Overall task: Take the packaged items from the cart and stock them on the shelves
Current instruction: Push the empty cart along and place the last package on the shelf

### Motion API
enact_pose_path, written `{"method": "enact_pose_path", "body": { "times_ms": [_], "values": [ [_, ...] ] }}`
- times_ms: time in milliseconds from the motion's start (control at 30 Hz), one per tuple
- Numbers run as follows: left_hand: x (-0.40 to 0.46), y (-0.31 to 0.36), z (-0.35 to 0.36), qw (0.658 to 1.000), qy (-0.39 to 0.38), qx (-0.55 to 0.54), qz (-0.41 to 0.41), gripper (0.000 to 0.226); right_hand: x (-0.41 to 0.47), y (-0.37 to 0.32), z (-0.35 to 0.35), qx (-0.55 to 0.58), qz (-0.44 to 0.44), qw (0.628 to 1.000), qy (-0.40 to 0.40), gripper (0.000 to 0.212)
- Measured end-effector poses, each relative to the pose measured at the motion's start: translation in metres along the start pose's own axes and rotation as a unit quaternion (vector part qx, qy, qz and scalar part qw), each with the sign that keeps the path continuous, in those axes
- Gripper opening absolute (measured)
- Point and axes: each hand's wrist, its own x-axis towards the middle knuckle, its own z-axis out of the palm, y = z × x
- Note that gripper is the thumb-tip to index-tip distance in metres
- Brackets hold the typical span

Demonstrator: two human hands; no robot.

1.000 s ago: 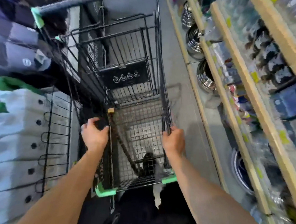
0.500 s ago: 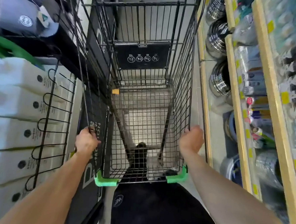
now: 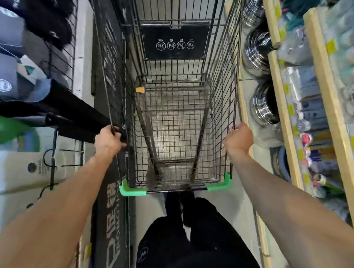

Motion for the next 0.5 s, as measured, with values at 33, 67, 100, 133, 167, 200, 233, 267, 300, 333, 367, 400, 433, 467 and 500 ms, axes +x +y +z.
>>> {"method": "enact_pose_path", "body": {
  "times_ms": [33,67,100,133,167,200,233,267,300,333,367,400,433,467,500],
  "values": [
    [0.013,0.013,0.0,1.0,0.005,0.004,0.006,0.01,0.012,-0.011,0.001,-0.004,-0.01,1.0,-0.004,0.023],
    [0.022,0.024,-0.002,1.0,0.003,0.008,0.003,0.01,0.02,-0.02,0.002,0.017,-0.008,1.0,-0.009,0.029],
    [0.034,0.035,-0.002,1.0,-0.002,0.012,0.009,0.012,0.032,-0.031,0.004,0.034,-0.002,0.999,-0.01,0.035],
    [0.053,0.048,-0.003,1.0,-0.006,0.024,0.01,0.014,0.047,-0.044,0.009,0.059,0.012,0.998,-0.007,0.04],
    [0.064,0.056,-0.003,0.999,-0.009,0.033,0.019,0.014,0.056,-0.053,0.012,0.058,0.015,0.998,-0.001,0.042],
    [0.075,0.067,-0.004,0.999,-0.008,0.038,0.023,0.013,0.066,-0.063,0.015,0.078,0.025,0.997,0.007,0.043],
    [0.088,0.086,-0.003,0.999,-0.005,0.042,0.029,0.012,0.082,-0.077,0.018,0.098,0.034,0.995,0.008,0.043],
    [0.096,0.105,-0.003,0.998,0.006,0.05,0.024,0.011,0.097,-0.091,0.02,0.113,0.042,0.993,0.003,0.043],
    [0.1,0.119,-0.003,0.998,0.013,0.054,0.025,0.011,0.105,-0.099,0.022,0.1,0.033,0.994,0.002,0.041],
    [0.108,0.134,-0.003,0.998,0.019,0.059,0.015,0.011,0.114,-0.111,0.02,0.094,0.033,0.995,-0.001,0.038],
    [0.119,0.146,-0.002,0.998,0.02,0.062,0.011,0.011,0.122,-0.122,0.019,0.083,0.024,0.996,-0.003,0.034],
    [0.132,0.166,-0.001,0.998,0.019,0.06,0.006,0.01,0.137,-0.137,0.019,0.074,0.009,0.997,0.003,0.032],
    [0.139,0.175,-0.002,0.998,0.015,0.058,0.008,0.008,0.141,-0.147,0.018,0.066,-0.007,0.998,0.002,0.031],
    [0.151,0.189,-0.003,0.999,0.011,0.052,0.003,0.007,0.153,-0.159,0.018,0.063,-0.017,0.998,0.005,0.03],
    [0.163,0.199,-0.002,0.999,0.011,0.052,-0.003,0.008,0.164,-0.17,0.018,0.066,-0.022,0.998,0.003,0.029]
  ]
}}
